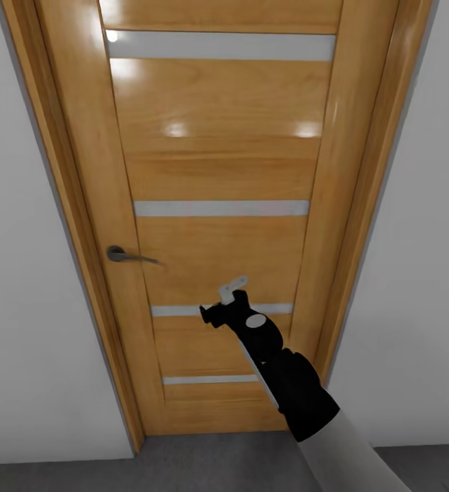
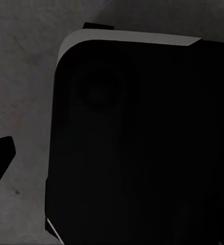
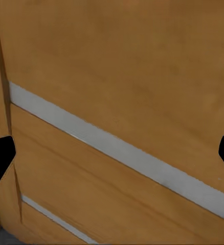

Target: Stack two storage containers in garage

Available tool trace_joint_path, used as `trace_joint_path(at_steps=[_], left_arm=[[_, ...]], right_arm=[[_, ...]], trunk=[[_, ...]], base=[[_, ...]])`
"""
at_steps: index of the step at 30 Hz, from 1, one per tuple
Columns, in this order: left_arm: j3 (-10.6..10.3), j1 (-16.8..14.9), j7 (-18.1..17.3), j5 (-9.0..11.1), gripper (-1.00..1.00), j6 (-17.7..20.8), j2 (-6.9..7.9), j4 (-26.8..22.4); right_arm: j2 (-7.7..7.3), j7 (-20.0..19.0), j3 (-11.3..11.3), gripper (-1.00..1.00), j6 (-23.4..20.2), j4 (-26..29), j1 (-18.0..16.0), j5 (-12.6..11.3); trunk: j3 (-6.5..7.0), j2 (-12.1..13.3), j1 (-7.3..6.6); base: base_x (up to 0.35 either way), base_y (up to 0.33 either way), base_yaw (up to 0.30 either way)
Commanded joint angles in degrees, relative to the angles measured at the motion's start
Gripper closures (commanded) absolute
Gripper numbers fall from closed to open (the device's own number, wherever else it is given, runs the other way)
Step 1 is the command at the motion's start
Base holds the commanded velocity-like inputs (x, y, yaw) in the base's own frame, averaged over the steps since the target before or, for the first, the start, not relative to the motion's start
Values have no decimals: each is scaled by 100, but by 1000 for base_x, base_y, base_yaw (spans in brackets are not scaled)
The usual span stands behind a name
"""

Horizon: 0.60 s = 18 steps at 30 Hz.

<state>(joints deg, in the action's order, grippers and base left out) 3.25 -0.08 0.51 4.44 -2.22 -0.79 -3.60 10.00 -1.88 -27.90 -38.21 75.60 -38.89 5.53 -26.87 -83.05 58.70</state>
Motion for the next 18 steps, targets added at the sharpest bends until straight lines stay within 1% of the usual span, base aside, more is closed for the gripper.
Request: trace_joint_path(at_steps=[1, 6, 9, 11, 12, 15, 18], left_arm=[[27, -1, 4, 39, -100, -11, -2, -1], [27, -1, 2, 39, -100, -7, -6, -1], [27, -1, 2, 39, -100, -6, -8, -1], [27, -1, 2, 39, -100, -3, -7, -1], [27, -1, 2, 39, -100, -5, -8, -1], [27, -1, 2, 39, -100, -6, -7, -1], [27, -1, 2, 39, -100, -6, -8, -1]], right_arm=[[0, -20, -15, -100, 24, 3, -4, 57], [0, -23, -46, -100, 521, -24, -4, 49], [0, -23, -59, -100, 636, -141, -4, 50], [0, -23, -71, -100, 718, -341, -4, 54], [0, -23, -93, -100, 864, -506, -4, 54], [0, -23, -173, -100, 1003, -600, -4, 56], [0, -23, -225, -100, 1048, -637, -4, 59]], trunk=[[-6, -3, 3], [-6, -3, 3], [-6, -3, 3], [-6, -3, 3], [-6, -3, 3], [-6, -3, 3], [-6, -3, 3]], base=[[276, 0, 0], [304, 0, 0], [318, 0, 0], [320, 0, 0], [321, 0, 0], [322, 0, 0], [322, 0, 0]])
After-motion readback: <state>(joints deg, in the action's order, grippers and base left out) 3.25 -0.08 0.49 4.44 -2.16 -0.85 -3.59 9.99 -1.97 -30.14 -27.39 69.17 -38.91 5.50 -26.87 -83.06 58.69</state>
